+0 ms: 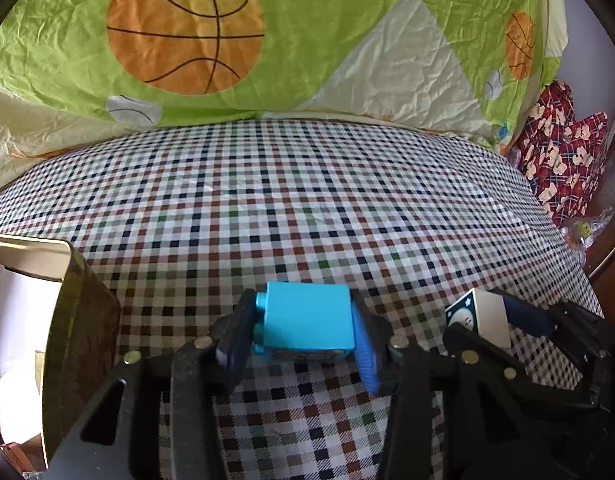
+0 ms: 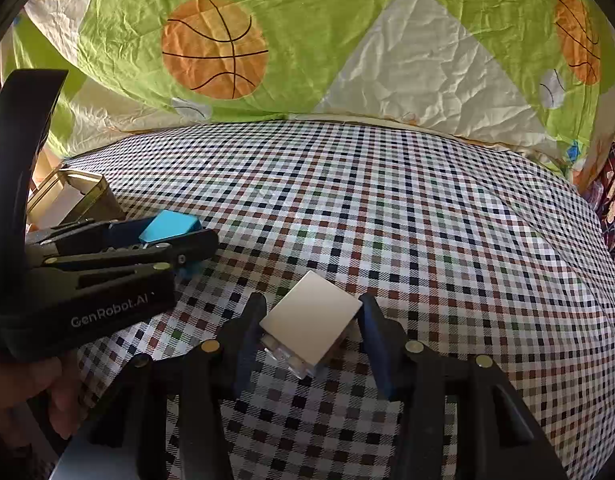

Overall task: Organize rigid objects
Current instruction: 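Grasp the blue cartoon block with left gripper while right gripper grasps the white block, then carry the blue block with left gripper and white block with right gripper toward the tray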

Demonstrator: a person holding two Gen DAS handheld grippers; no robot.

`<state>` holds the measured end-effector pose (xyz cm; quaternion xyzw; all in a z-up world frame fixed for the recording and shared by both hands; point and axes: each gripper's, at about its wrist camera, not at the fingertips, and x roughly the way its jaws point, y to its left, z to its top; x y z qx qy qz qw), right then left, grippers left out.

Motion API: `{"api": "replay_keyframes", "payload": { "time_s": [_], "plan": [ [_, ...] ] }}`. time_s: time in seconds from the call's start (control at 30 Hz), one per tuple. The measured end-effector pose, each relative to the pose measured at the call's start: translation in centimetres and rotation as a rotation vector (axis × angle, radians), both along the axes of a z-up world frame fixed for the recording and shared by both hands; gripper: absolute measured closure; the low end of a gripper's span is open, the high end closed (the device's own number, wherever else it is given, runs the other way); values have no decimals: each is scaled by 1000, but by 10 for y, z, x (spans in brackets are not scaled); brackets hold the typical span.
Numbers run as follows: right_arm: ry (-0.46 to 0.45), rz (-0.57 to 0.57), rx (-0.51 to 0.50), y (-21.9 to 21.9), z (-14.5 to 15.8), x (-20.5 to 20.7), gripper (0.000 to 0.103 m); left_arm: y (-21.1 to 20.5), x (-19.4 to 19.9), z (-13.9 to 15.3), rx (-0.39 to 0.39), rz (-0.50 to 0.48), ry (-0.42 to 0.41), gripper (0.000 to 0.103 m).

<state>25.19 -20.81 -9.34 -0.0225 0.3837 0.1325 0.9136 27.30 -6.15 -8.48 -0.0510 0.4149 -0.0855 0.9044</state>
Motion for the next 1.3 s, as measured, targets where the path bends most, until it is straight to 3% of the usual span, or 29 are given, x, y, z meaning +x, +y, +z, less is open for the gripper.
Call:
{"api": "replay_keyframes", "payload": {
  "time_s": [0.53, 0.97, 1.3],
  "plan": [
    [-170, -89, 103, -21, 23, -30, 53, 6, -47, 13, 9, -11, -94, 60],
    [-207, -21, 126, -2, 27, -47, 53, 14, -80, 29, 21, 55, -232, 60],
    [-268, -15, 115, 8, 32, -68, 53, 7, -111, 41, 89, 67, -359, 60]
  ]
}}
